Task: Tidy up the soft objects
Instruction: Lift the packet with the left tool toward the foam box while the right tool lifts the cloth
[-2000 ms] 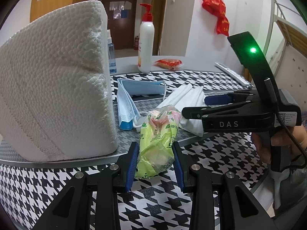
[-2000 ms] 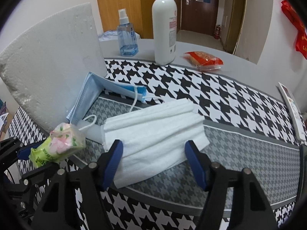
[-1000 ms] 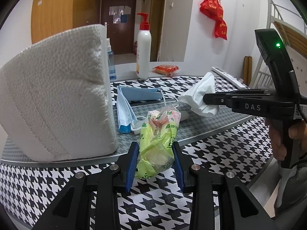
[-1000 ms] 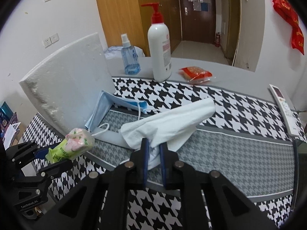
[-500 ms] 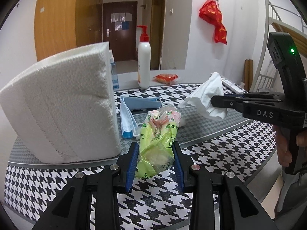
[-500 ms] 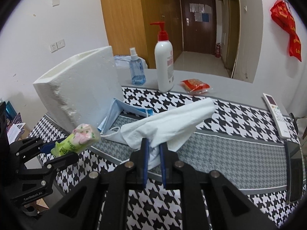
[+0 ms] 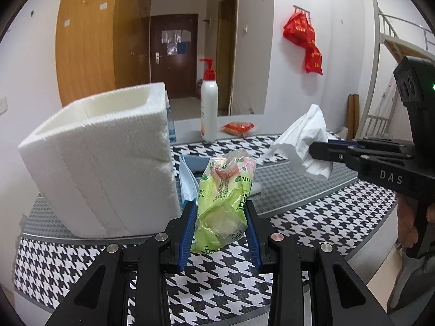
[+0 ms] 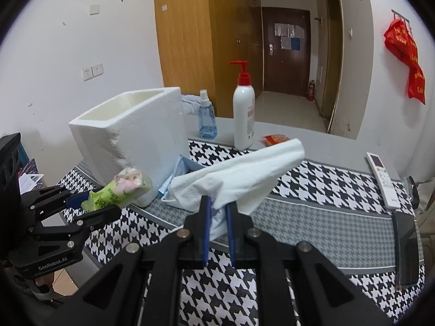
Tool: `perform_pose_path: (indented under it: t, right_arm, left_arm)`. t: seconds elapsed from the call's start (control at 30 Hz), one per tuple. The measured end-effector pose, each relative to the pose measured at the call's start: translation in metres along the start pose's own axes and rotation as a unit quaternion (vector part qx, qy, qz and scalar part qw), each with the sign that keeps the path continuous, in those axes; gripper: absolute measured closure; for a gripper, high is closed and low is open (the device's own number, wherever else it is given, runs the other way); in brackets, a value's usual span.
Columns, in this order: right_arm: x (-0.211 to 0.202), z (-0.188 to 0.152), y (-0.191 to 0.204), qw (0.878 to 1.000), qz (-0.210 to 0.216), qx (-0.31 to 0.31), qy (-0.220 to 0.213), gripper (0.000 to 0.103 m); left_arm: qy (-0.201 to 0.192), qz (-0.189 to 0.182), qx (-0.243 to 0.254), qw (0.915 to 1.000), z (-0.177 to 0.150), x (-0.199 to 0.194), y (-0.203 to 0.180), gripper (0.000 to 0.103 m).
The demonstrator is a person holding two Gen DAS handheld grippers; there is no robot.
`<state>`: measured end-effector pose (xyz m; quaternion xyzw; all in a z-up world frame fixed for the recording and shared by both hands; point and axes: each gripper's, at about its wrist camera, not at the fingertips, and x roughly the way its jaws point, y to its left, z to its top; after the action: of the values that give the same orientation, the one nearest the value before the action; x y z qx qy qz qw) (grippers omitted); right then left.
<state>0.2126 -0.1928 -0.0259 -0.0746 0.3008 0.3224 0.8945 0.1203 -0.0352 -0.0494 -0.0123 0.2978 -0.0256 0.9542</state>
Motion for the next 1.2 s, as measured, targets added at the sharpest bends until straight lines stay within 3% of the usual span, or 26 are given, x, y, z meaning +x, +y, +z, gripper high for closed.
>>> perform_pose_path:
  t: [1.2]
  right_arm:
    - [-0.042,0.040,0.021,0.995,0.001,-0.037,-0.098,0.089]
  left_arm:
    - [-0.101,0.025,0.006,0.9946,0.065,-0.045,0.010,0.066]
